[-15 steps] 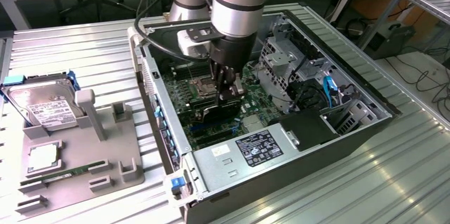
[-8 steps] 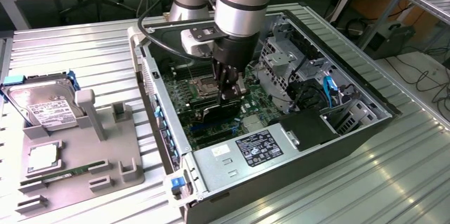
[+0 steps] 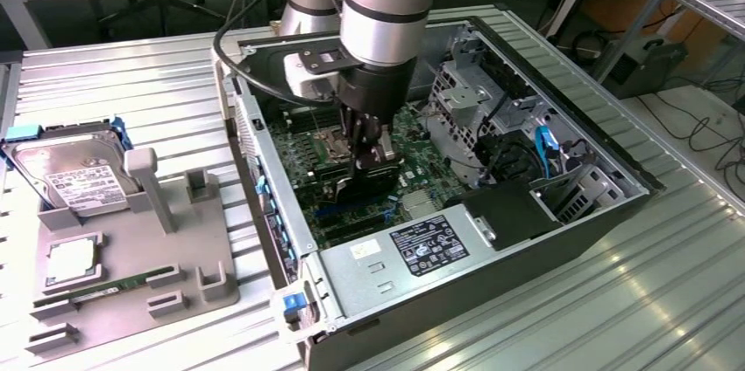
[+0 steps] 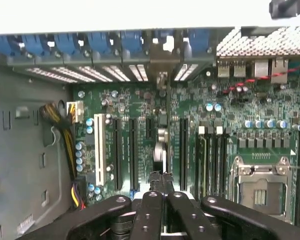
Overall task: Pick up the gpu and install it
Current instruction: 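Press down on the gpu until it lock into place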
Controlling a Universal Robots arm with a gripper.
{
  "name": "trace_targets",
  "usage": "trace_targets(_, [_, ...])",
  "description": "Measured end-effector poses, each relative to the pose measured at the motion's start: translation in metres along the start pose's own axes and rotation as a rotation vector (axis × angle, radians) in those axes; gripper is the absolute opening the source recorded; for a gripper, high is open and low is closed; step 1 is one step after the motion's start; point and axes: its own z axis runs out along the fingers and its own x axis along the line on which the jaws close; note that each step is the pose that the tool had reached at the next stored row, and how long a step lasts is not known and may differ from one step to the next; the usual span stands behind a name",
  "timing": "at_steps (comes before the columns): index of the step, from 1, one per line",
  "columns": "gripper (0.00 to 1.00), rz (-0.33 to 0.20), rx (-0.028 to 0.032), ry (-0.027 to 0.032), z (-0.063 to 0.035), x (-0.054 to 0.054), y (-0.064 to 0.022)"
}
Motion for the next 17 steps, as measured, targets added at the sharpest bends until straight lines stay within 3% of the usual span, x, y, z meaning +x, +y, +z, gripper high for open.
trace_targets(12, [0.11,0.0,0.0,0.0,0.0067,-0.005,0.0129])
trace_targets(17, [0.11,0.0,-0.0006,0.001,0.0117,-0.006,0.014])
